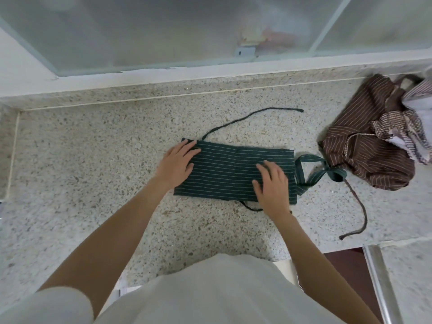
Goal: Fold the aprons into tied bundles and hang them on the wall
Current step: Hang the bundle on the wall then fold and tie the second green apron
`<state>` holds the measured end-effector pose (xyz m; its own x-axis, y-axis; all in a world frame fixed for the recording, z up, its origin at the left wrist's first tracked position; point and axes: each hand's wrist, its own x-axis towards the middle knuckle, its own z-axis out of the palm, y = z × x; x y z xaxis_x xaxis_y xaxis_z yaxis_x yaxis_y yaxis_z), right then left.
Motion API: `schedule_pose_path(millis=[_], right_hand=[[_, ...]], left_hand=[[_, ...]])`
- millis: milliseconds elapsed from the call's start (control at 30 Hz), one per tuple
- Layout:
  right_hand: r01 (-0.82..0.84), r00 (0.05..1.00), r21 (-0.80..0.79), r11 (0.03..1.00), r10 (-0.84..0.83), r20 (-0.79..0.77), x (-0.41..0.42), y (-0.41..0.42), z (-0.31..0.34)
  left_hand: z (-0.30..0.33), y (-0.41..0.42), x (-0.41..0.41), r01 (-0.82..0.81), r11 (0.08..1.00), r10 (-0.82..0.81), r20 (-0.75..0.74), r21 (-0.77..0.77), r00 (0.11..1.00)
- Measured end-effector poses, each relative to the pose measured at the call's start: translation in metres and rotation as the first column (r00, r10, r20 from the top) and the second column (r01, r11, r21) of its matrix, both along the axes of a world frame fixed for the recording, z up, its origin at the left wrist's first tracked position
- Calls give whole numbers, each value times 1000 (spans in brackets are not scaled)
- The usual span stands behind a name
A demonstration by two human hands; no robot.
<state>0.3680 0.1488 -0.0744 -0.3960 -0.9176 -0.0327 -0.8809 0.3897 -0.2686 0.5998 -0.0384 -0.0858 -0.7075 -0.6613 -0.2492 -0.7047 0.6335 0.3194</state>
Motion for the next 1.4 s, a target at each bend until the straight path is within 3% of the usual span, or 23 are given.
schedule_pose_path(millis=[133,233,333,400,467,533,633,733,900,967,1067,1167,1267,1400], right_hand=[[-164,984,264,950,177,-24,47,2,-22],[-121,985,334,935,154,-76,48,-5,-31],[-70,983,371,926,128,-134,25,-20,-31],[-12,980,352,936,82,-184,8,-34,-27],[-10,976,281,960,71,-206,-5,-43,-19],[-93,983,162,982,116,-143,-8,-46,-9],[-298,954,39,954,299,-20,2,-36,-2],[-417,909,68,906,413,63,11,-17,-10],[-479,875,137,867,458,159,3,4,-18],[-502,859,144,853,473,195,-3,7,-19],[-406,868,61,912,364,338,-6,11,-15],[-147,836,-3,989,126,534,-1,5,-1],[24,803,32,999,-39,595,0,-10,6],[134,784,110,985,-173,596,-2,-30,3]], left_hand=[[-8,-3,10,-21,997,35,188,-74,982],[-1,4,24,-117,989,133,196,-93,972],[5,18,39,-95,995,94,160,-3,983],[5,30,53,-8,997,1,97,72,995],[3,35,62,108,994,-108,17,9,994],[3,34,67,166,984,-165,22,-58,986],[5,35,63,141,988,-141,-1,60,990],[8,46,56,145,983,-144,-16,110,989],[19,89,42,254,961,-263,79,107,962],[24,104,40,258,963,-259,2,82,966],[40,106,38,199,980,-183,-275,29,944],[63,86,29,87,990,-128,-463,-108,877],[83,44,13,-90,985,0,-516,-149,857],[92,-11,-18,-151,982,72,-518,-111,852]])
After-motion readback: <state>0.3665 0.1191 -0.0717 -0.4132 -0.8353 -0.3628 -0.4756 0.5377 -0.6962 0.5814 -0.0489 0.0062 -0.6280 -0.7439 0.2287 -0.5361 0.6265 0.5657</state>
